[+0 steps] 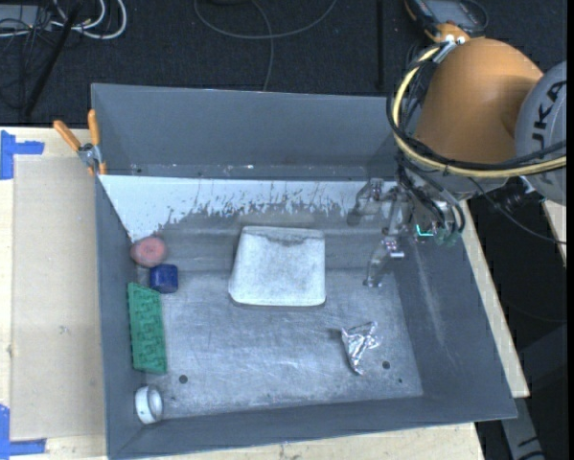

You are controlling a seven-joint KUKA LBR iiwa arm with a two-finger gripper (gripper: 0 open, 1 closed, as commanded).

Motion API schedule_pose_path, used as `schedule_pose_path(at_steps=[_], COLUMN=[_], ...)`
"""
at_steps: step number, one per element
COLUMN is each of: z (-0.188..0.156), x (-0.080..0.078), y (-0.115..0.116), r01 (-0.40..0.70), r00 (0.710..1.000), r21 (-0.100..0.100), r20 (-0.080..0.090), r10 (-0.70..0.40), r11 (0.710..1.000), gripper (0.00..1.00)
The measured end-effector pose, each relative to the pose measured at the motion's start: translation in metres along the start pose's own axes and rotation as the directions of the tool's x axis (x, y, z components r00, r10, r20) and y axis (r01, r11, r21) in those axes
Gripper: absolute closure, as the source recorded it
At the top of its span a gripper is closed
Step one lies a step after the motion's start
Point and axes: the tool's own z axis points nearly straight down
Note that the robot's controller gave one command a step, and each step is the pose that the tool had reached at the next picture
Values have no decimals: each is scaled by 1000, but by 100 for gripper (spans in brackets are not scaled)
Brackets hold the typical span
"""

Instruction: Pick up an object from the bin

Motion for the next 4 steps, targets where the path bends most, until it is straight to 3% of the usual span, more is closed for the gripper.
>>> schedule_pose_path(at_steps=[1, 2, 3, 4], z=[169, 140, 140, 168], x=[77, 53, 27, 39], y=[-44, -58, -44, -41], r01=[412, 502, 645, 935], r00=[911, 865, 764, 354], r21=[4, 6, 6, 10], r20=[10, 9, 8, 5], r10=[-412, -502, -645, -935], r11=[911, 865, 764, 354], gripper=[0, 0, 0, 0])
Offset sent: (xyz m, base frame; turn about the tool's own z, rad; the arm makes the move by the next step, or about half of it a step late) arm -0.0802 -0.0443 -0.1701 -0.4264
